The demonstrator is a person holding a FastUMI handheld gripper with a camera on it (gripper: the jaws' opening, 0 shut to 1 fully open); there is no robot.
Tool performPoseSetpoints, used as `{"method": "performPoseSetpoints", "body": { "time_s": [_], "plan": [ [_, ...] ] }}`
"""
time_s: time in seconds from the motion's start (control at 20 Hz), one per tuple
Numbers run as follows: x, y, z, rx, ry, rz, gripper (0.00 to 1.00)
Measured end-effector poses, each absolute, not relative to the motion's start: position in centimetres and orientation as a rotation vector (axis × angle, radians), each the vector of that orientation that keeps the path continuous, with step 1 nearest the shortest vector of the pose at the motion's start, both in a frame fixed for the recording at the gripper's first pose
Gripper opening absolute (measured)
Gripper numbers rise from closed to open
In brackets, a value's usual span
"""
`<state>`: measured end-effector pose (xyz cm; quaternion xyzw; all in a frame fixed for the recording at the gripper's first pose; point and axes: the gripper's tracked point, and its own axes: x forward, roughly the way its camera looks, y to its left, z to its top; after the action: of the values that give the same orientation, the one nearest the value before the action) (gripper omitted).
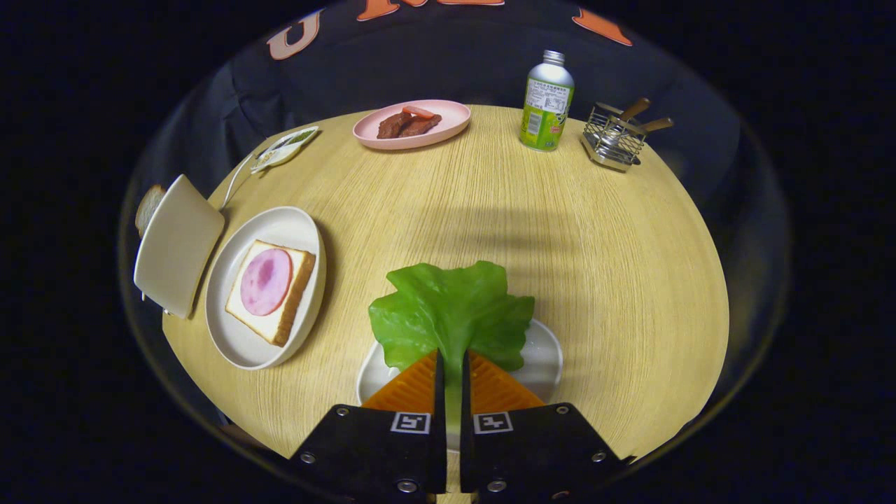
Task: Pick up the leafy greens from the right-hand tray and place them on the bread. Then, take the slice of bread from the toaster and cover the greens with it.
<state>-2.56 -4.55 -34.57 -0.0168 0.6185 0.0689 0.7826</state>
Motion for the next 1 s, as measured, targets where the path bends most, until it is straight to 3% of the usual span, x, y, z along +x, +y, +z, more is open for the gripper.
{"method": "performPoseSetpoints", "body": {
  "time_s": [0.55,1.0],
  "plan": [
    [-0.5,2.5,-29.3,0.032,1.223,0.319,0.08],
    [0.3,10.0,-30.2,0.066,1.237,0.438,0.08]
  ]
}}
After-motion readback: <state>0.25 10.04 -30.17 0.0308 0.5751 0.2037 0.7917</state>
